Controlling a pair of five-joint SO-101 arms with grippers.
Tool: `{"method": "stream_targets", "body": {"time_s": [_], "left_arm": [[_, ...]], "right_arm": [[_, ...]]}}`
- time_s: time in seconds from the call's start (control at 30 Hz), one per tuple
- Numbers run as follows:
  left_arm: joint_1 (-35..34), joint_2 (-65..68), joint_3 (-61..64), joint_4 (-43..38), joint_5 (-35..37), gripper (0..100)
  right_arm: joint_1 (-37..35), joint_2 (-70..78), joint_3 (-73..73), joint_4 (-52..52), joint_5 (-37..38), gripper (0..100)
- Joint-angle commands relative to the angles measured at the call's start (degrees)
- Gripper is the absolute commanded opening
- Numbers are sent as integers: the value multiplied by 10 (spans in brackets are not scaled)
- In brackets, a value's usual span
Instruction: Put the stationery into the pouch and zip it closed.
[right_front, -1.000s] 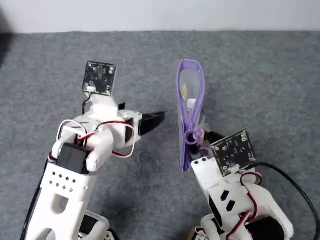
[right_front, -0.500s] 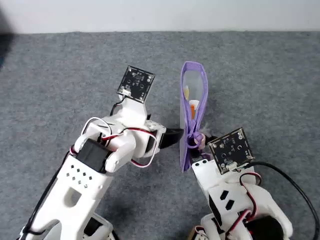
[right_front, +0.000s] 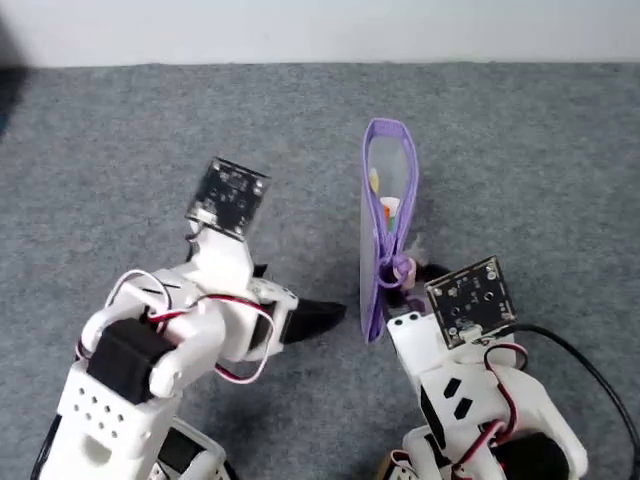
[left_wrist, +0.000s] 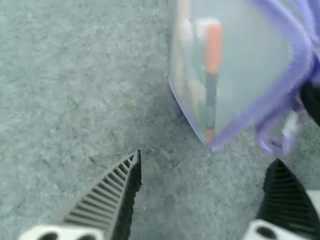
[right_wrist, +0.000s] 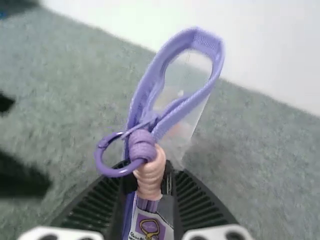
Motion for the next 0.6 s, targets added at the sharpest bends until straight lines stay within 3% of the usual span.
{"method": "stream_targets", "body": {"time_s": [0.0,0.27,0.57], "left_arm": [[15,-14,12,-25,-2,376],[4,-18,89,-90,44,376],[-60,-18,87,-126,43,376]], "right_arm": [[-7,4,-30,-54,-11,7],[-22,76,-72,-169,-48,7],[-23,213,-203,-181,-69,7]]}}
